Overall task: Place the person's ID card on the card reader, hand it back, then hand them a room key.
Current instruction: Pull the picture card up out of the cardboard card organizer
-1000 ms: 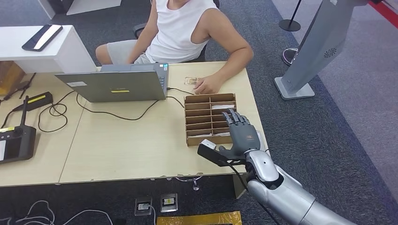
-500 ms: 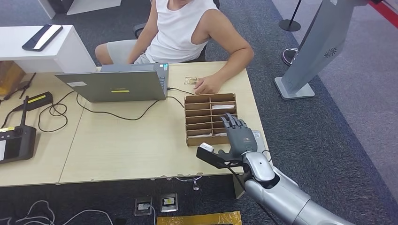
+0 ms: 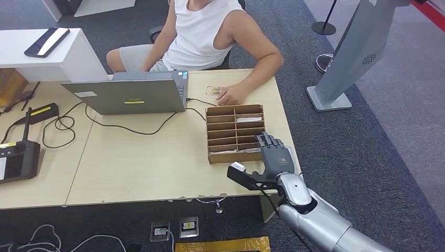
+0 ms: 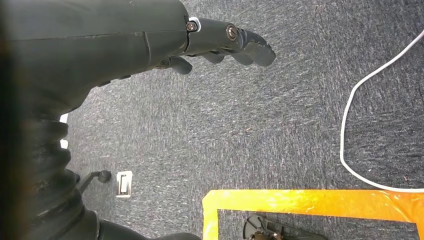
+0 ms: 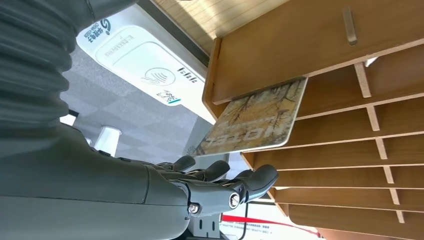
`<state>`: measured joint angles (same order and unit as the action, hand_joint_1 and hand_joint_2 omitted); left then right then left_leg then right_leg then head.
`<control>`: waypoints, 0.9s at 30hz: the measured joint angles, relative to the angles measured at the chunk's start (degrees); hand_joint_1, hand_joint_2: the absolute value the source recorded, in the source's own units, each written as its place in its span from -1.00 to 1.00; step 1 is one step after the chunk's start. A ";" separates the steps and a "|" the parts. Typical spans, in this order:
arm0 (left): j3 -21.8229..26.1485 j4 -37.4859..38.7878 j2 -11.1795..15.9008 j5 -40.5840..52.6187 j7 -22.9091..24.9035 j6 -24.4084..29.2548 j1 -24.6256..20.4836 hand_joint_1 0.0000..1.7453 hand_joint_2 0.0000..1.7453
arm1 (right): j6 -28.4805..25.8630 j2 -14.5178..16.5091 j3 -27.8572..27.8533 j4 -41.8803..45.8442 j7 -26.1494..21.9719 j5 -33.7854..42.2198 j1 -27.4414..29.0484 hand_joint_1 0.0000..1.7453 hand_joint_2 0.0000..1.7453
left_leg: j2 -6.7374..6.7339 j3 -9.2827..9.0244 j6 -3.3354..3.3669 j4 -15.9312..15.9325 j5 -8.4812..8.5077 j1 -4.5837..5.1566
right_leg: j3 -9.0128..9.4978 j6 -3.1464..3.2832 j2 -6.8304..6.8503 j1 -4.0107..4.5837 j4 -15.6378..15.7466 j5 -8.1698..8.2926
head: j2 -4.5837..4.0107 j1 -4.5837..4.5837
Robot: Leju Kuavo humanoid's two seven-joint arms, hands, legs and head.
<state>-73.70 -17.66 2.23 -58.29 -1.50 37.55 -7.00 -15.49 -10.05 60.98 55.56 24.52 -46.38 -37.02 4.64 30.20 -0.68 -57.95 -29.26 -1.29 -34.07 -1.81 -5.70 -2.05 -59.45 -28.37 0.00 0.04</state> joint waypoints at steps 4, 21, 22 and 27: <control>0.00 0.00 0.00 0.00 0.23 0.00 0.00 -1.00 1.00 | -0.33 -0.18 0.00 0.00 0.01 -0.01 0.05 -1.00 1.00 | -0.01 0.00 0.00 0.00 0.00 0.00 | 0.00 0.00 0.00 0.00 0.00 0.00 | 0.00 0.00; -0.01 0.00 0.00 0.00 0.62 0.00 -0.30 -1.00 1.00 | -1.57 -0.13 0.00 0.00 -1.13 -0.59 0.02 -1.00 1.00 | -0.01 0.01 0.00 0.00 0.00 0.00 | 0.01 0.00 0.01 0.00 0.00 0.00 | 0.00 0.00; -0.02 0.00 0.00 0.00 0.63 0.00 -0.30 -1.00 1.00 | -1.62 -0.13 0.00 0.00 -1.19 -0.61 0.02 -1.00 1.00 | -0.01 0.01 0.00 0.00 0.00 0.00 | 0.01 0.00 0.00 0.00 0.00 0.00 | 0.00 0.00; -0.02 0.00 0.00 0.00 0.91 -0.03 -0.39 -1.00 1.00 | -1.98 0.35 0.04 0.02 -2.22 -1.08 -0.17 -1.00 1.00 | -0.01 0.01 0.00 0.00 0.00 0.00 | 0.01 0.00 0.00 0.00 0.00 0.00 | 0.00 0.00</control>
<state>-73.72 -17.66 2.23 -58.29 -0.59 37.52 -7.39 -17.47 -9.71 61.02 55.58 22.30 -47.46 -37.19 4.64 30.21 -0.68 -57.94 -29.26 -1.29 -34.06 -1.82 -5.70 -2.05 -59.46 -28.37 0.00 0.04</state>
